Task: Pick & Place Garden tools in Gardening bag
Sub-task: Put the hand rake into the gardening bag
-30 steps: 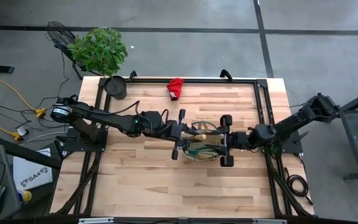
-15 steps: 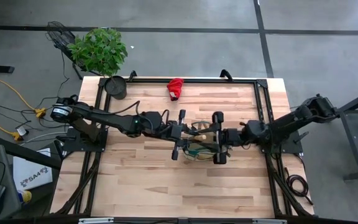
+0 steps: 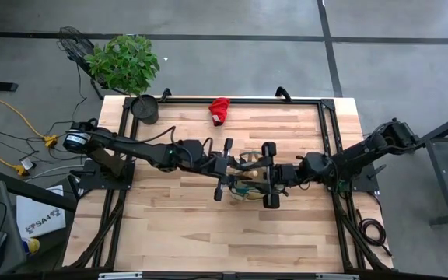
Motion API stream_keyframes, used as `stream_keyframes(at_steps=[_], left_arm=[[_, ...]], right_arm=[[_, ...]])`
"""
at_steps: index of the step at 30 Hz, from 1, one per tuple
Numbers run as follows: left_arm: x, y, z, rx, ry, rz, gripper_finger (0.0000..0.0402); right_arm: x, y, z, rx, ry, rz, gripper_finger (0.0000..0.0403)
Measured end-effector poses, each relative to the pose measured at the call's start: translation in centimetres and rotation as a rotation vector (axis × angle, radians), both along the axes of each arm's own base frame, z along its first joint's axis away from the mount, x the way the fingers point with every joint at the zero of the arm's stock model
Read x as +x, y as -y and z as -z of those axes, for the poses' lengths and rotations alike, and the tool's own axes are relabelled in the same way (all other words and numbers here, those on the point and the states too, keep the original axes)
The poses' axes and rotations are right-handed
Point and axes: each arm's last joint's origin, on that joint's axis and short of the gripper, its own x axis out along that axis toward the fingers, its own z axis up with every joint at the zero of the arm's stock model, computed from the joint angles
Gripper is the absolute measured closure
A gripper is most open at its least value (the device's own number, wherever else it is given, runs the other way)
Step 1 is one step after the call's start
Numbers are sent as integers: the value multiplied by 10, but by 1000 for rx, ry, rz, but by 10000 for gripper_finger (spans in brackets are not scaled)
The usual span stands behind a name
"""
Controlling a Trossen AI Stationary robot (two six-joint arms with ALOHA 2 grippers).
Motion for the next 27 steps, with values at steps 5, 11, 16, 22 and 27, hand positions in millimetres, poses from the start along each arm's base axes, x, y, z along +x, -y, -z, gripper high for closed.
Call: stream_keyframes(at_steps=[5, 11, 16, 22, 27], left_arm=[[0, 0, 2, 3, -23, 0, 340], [0, 0, 2, 1, -23, 2, 340], [0, 0, 2, 0, -23, 6, 340], [0, 1, 2, -7, -24, 21, 340], [0, 1, 2, -8, -24, 22, 340]], right_arm=[[-2, -4, 0, 1, -1, 17, 231], [-2, -7, 1, -11, -14, 44, 251], [-2, -7, 1, -13, -13, 37, 300], [-2, -7, 1, -35, -10, 43, 346], [-2, -7, 1, -36, -10, 43, 345]])
